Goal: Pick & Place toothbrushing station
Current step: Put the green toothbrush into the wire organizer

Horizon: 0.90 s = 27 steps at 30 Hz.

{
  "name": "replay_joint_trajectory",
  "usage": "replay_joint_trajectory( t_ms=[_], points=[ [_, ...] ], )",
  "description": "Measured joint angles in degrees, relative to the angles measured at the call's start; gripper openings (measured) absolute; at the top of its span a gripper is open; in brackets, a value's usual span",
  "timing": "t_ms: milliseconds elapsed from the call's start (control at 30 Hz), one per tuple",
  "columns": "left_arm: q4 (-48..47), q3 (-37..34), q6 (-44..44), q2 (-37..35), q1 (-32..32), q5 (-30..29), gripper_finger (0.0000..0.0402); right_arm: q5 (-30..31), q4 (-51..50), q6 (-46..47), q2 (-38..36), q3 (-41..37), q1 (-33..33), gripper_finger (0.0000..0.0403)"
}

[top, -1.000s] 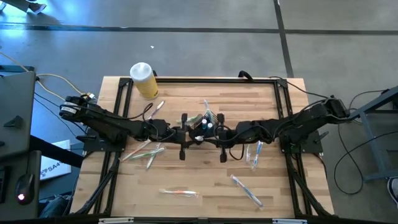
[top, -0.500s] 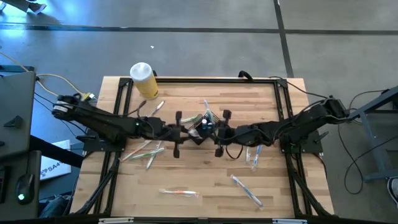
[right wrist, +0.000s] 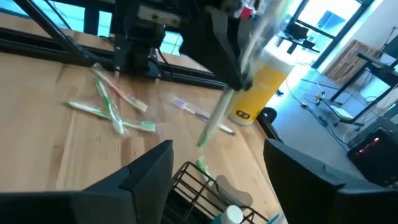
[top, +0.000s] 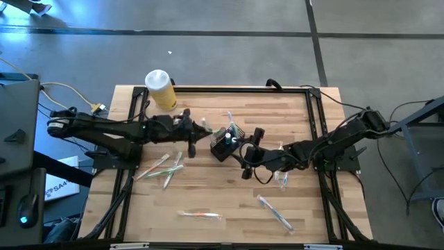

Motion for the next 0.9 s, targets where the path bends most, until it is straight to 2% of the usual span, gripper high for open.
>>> replay_joint_trajectory(
  t_ms=[200,700,900],
  points=[
    [11.66,-6.65,-3.32,0.40,3.85,7.00,0.0015,0.01,-0.90,0.40,0.00,-0.01,-0.30,0.0243],
    [14.44,-6.93,-1.42,8.47,3.29,6.01,0.0015,-0.63,-1.34,2.84,0.17,-0.02,-2.03,0.0243],
    [15.74,-6.93,-0.32,9.43,3.29,5.64,0.0015,-1.38,-1.38,2.84,0.17,-0.02,-1.99,0.0243]
  ],
)
